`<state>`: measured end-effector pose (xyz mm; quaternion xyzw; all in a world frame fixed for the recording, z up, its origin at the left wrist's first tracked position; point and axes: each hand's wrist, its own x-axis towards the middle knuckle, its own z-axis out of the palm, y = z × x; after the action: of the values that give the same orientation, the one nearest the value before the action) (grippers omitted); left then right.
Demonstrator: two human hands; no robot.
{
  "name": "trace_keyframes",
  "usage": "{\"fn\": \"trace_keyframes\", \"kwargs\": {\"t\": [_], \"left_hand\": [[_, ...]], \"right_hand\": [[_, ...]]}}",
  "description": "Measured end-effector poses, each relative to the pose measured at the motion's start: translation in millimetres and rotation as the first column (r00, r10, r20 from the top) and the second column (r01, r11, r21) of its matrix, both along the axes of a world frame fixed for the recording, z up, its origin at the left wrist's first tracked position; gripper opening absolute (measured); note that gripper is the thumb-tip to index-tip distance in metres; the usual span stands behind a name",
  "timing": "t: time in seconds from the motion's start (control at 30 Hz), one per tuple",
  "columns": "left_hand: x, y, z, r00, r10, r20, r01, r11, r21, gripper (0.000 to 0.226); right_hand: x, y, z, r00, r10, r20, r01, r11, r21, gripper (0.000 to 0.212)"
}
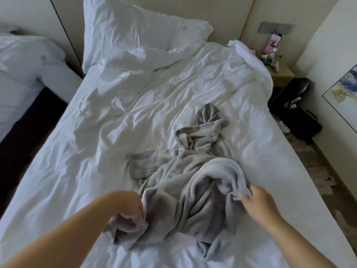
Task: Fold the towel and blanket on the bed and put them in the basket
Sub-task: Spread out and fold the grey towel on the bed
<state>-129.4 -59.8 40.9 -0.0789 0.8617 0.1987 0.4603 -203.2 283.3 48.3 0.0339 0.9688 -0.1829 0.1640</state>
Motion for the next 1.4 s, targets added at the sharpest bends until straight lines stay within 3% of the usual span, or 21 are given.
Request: {"fn": "trace_keyframes", "kwargs": {"t": [0.03,0.07,0.13,0.2,0.23,0.3,0.33,0.43,0.53,0.63,0.83,0.9,1.0,1.13,1.17,1.2,1.23,1.27,1.3,1.37,1.4], "left_hand": [[-5.9,2.2,-16.4,0.998,-0.060,0.034,0.060,0.998,-0.013,0.030],[-16.0,2.4,-31.6,0.998,-0.002,-0.058,0.001,1.000,-0.008,0.032],[-46.2,0.3,-59.7,0.898,0.220,-0.381,-0.256,0.965,-0.048,0.043],[-80.6,0.0,-86.6,0.786,0.331,-0.522,-0.393,0.919,-0.008,0.063],[-96.6,-0.1,-101.6,0.781,0.349,-0.519,-0.402,0.916,0.010,0.079],[-115.1,3.6,-137.5,0.846,0.333,-0.417,-0.363,0.932,0.008,0.108],[-114.8,8.8,-159.0,0.884,0.303,-0.356,-0.328,0.945,-0.009,0.113],[-83.1,36.8,-223.0,0.968,0.143,-0.208,-0.182,0.966,-0.182,0.091],[-74.4,56.2,-241.5,0.951,-0.146,-0.274,0.042,0.935,-0.353,0.056],[-72.1,49.6,-218.9,0.939,-0.208,-0.275,0.141,0.960,-0.242,0.038],[39.5,51.6,-177.0,0.951,-0.308,-0.024,0.306,0.950,-0.055,0.037],[76.9,55.1,-166.7,0.954,-0.299,0.010,0.299,0.954,-0.032,0.034],[113.0,61.1,-141.0,0.942,-0.321,0.094,0.325,0.945,-0.024,0.032],[110.6,54.1,-73.9,0.956,-0.238,0.169,0.255,0.964,-0.081,0.035],[93.9,42.5,-40.8,0.987,-0.140,0.078,0.148,0.982,-0.120,0.037],[69.3,26.3,1.1,0.996,0.007,-0.093,-0.019,0.992,-0.129,0.038],[37.5,6.5,51.7,0.932,0.158,-0.325,-0.193,0.978,-0.078,0.039],[2.9,-16.4,114.2,0.787,0.268,-0.556,-0.315,0.949,0.013,0.038],[-27.1,-40.5,187.0,0.594,0.331,-0.733,-0.375,0.920,0.112,0.039],[-56.5,-80.7,331.1,0.257,0.348,-0.902,-0.371,0.897,0.241,0.066],[-58.6,-96.6,392.8,0.146,0.348,-0.926,-0.377,0.885,0.273,0.088]], "right_hand": [[-0.9,-6.8,-16.5,0.975,0.103,0.197,-0.114,0.992,0.045,0.015],[-7.0,-12.2,-32.9,0.951,0.159,0.266,-0.176,0.983,0.043,0.018],[-35.4,-23.0,-57.2,0.987,0.137,0.090,-0.141,0.989,0.042,0.010],[-79.1,-37.9,-80.0,0.991,0.073,-0.109,-0.069,0.997,0.041,0.039],[-98.2,-47.6,-93.4,0.997,0.053,-0.064,-0.050,0.998,0.049,0.061],[-127.4,-65.1,-131.8,0.988,0.055,0.145,-0.064,0.996,0.057,0.093],[-133.2,-72.6,-156.5,0.969,0.094,0.229,-0.112,0.991,0.067,0.092],[-121.9,-89.2,-220.8,0.907,0.259,0.333,-0.342,0.913,0.221,0.059],[-108.8,-98.6,-245.1,0.920,0.302,0.251,-0.372,0.874,0.311,0.039],[-80.2,-98.2,-242.4,0.911,0.224,0.348,-0.301,0.935,0.187,0.034],[45.7,-105.3,-218.3,0.675,0.442,0.591,-0.582,0.811,0.059,0.036],[105.2,-100.6,-212.1,0.604,0.459,0.651,-0.610,0.792,0.007,0.036],[181.6,-96.1,-191.7,0.598,0.443,0.668,-0.636,0.769,0.059,0.034],[197.5,-106.3,-110.7,0.485,0.316,0.815,-0.563,0.826,0.015,0.016],[169.6,-113.7,-78.0,0.547,0.337,0.767,-0.550,0.835,0.026,0.017],[128.3,-123.4,-34.4,0.677,0.356,0.644,-0.510,0.858,0.062,0.022],[76.4,-134.6,24.4,0.828,0.344,0.443,-0.431,0.896,0.110,0.026],[22.3,-144.9,99.6,0.933,0.300,0.196,-0.324,0.941,0.101,0.028],[-21.6,-150.9,185.5,0.970,0.229,-0.079,-0.228,0.973,0.033,0.033],[-67.6,-149.7,351.3,0.837,0.074,-0.542,-0.179,0.974,-0.142,0.067],[-70.9,-140.6,417.3,0.740,0.076,-0.669,-0.208,0.971,-0.120,0.089]]}}
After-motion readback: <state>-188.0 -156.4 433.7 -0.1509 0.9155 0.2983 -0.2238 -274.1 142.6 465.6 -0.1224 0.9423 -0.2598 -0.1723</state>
